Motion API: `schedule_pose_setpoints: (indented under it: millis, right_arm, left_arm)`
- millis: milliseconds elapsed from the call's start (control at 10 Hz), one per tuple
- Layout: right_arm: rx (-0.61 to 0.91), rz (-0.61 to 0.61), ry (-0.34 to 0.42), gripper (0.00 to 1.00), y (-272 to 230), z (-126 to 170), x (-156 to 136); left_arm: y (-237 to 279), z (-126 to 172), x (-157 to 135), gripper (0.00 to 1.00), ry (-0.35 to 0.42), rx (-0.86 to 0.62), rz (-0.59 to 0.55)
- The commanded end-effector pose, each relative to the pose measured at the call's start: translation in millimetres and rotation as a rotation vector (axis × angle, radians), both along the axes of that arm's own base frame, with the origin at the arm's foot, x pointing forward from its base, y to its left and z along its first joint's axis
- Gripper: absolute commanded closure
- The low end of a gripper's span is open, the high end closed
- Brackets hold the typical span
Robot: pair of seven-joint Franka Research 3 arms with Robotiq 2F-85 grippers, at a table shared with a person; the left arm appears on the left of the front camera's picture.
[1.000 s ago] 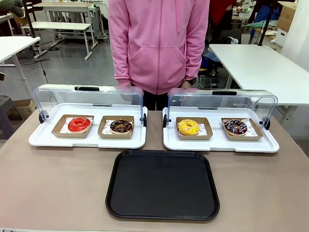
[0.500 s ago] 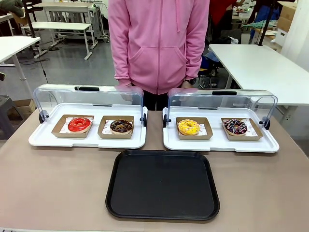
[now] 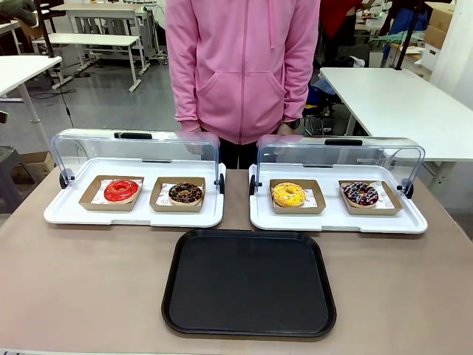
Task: Move the first donut from the left to the tray.
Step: Pick up the Paper togo box containing the Donut indicated by the person and place it on the Handle tray.
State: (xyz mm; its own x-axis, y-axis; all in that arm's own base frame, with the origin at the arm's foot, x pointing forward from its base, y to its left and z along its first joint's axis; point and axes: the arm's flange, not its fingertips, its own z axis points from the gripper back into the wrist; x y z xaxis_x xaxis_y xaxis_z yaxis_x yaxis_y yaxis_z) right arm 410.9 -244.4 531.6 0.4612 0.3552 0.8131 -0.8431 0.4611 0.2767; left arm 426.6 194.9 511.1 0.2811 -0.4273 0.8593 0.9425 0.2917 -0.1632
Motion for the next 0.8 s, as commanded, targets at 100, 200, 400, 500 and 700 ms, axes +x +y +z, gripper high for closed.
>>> schedule_pose_setpoints:
  millis: [100,200,400,500,700]
  right_arm:
    - [0.003,0.001,-0.003,0.0,-0.4,0.6,0.1]
    - [0.003,0.001,-0.003,0.0,-0.4,0.6,0.1]
    - [0.003,0.001,-0.003,0.0,-0.4,0.6,0.1]
    - [0.003,0.001,-0.003,0.0,-0.4,0.6,0.1]
    - [0.003,0.001,-0.003,0.0,-0.4,0.6,0.1]
  left_arm:
    - [0.2,-0.9,-1.6,0.0,0.004,0.004,-0.006]
    - [0.2,-0.9,-1.6,0.0,0.004,0.004,-0.006]
    - [0.2,-0.9,-1.6,0.0,0.004,0.004,-0.006]
    - [0.2,-0.9,-1.6,0.0,0.004,0.004,-0.006]
    - [0.2,-0.9,-1.6,0.0,0.004,0.004,-0.006]
